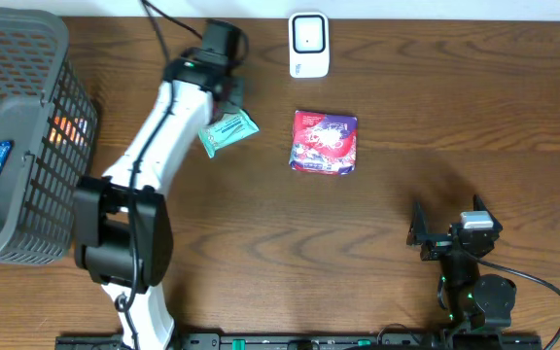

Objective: Scan the item barcode
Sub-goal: 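Hold the mint-green packet under the scanner, then place it left of the bag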

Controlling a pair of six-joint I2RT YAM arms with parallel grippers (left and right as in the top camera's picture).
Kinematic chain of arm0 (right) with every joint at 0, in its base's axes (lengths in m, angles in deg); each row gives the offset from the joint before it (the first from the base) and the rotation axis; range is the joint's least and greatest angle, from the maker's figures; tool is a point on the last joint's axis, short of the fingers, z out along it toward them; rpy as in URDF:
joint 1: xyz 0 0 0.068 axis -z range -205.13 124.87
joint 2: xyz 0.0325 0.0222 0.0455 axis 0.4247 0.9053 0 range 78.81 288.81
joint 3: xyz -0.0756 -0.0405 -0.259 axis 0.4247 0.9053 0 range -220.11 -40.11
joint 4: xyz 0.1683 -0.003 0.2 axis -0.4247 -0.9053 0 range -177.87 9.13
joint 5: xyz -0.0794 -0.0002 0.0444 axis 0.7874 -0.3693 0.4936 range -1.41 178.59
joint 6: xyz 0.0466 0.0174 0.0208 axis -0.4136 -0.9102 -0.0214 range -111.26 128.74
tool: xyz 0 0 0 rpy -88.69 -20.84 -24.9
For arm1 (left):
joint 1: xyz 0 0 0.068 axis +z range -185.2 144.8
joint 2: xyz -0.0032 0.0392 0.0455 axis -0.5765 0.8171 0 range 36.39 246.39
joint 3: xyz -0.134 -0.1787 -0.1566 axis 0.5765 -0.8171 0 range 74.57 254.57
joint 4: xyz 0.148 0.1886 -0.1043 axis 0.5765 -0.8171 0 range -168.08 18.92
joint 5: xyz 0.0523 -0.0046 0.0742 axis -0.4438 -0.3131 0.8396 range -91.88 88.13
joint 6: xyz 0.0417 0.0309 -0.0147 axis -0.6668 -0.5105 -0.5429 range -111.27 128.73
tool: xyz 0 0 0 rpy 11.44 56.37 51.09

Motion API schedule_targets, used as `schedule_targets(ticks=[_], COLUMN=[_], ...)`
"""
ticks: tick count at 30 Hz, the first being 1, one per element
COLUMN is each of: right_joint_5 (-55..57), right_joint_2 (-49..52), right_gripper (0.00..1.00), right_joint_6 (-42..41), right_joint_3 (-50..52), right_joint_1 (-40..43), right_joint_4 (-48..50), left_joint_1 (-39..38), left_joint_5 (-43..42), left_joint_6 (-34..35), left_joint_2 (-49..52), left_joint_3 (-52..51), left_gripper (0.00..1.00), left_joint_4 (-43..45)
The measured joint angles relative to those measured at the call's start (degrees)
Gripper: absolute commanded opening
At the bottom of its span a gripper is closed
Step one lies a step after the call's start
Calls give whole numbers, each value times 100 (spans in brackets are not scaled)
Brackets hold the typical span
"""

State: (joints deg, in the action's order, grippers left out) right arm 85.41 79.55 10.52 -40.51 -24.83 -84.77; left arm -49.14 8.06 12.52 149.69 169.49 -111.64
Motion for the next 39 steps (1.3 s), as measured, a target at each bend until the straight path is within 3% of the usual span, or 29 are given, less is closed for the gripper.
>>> schedule_targets(ticks=[4,9,13,25,32,39], right_joint_5=[0,0,-2,-2,0,0], right_joint_2=[0,0,0,0,0,0], right_gripper=[99,99,99,99,99,99], right_joint_6=[0,0,0,0,0,0], right_joint_3=[0,0,0,0,0,0], right_joint_1=[0,0,0,0,0,0], right_joint_4=[0,0,0,0,0,0], left_joint_1=[413,706,678,413,385,415], left_joint_5=[-50,-927,-1556,-2312,-3132,-3381], left_joint_6=[-85,-92,-92,-24,422,619], left_joint_2=[208,518,719,918,918,918], left_joint_3=[-37,-120,-127,-129,-131,-85], left_gripper=[53,53,53,53,52,52], left_joint_4=[-33,-26,-52,-769,-645,-551])
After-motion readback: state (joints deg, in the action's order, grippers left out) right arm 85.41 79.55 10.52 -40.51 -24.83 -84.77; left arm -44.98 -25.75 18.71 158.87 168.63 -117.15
